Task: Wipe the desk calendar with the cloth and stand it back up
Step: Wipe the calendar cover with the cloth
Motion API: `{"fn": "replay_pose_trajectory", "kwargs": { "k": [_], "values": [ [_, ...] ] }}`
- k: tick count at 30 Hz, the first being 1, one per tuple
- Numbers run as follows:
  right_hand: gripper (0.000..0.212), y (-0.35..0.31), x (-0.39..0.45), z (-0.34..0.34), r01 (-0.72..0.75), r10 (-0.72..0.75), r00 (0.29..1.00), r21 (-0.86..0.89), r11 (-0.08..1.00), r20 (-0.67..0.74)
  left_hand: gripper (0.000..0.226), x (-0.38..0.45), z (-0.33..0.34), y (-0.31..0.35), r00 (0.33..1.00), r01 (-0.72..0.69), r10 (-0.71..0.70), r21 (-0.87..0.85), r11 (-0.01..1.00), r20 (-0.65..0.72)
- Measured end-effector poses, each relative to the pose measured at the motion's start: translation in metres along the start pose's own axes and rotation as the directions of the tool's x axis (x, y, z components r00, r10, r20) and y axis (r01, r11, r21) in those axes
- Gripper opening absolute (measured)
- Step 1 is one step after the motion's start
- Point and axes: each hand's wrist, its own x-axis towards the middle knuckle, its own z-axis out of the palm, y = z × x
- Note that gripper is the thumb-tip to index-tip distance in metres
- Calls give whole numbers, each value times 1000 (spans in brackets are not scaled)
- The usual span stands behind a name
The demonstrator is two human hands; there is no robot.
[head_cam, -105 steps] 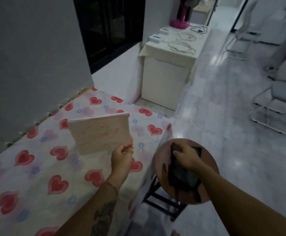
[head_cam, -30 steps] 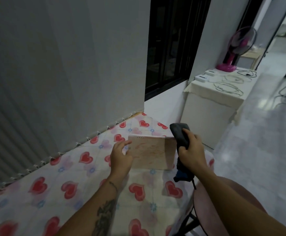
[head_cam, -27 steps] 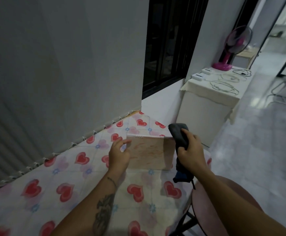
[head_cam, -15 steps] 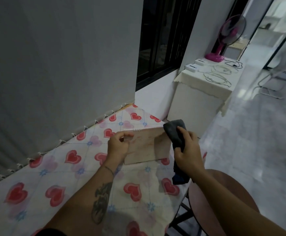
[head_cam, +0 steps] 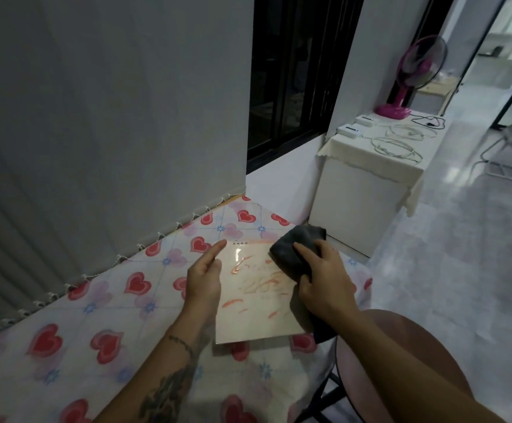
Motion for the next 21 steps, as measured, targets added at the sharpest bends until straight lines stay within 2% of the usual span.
{"fn": "replay_pose_trajectory", "kwargs": {
  "k": [4, 7, 12, 14, 16, 18, 21],
  "values": [
    [51, -1, -3, -18, 28, -29, 1000, -34, 999, -8, 35, -20, 12, 10, 998, -57, 56, 22, 998, 39],
    [46, 11, -12, -33, 110, -110, 994, -49, 993, 11, 36, -38, 24, 16, 993, -90, 88, 20, 996, 75],
    [39, 43, -35, -60, 216, -209, 975, -106, 971, 69, 50, -77, 54, 10, 986, -96, 96, -7, 995, 137],
    [37, 59, -43, -69, 187, -178, 981, -145, 972, 72, 49, -93, 68, 8, 986, -102, 101, 3, 995, 134],
    [37, 71, -49, -80, 89, -81, 995, -167, 982, 53, 46, -108, 83, 6, 983, -103, 102, 1, 995, 150],
    [45, 75, -54, -88, 24, -17, 998, -134, 991, 54, 44, -121, 98, 7, 978, -83, 83, -7, 996, 189],
    [59, 81, -65, -99, 72, -68, 993, -42, 996, 97, 41, -139, 114, 9, 975, -78, 68, 42, 996, 213]
  ]
}}
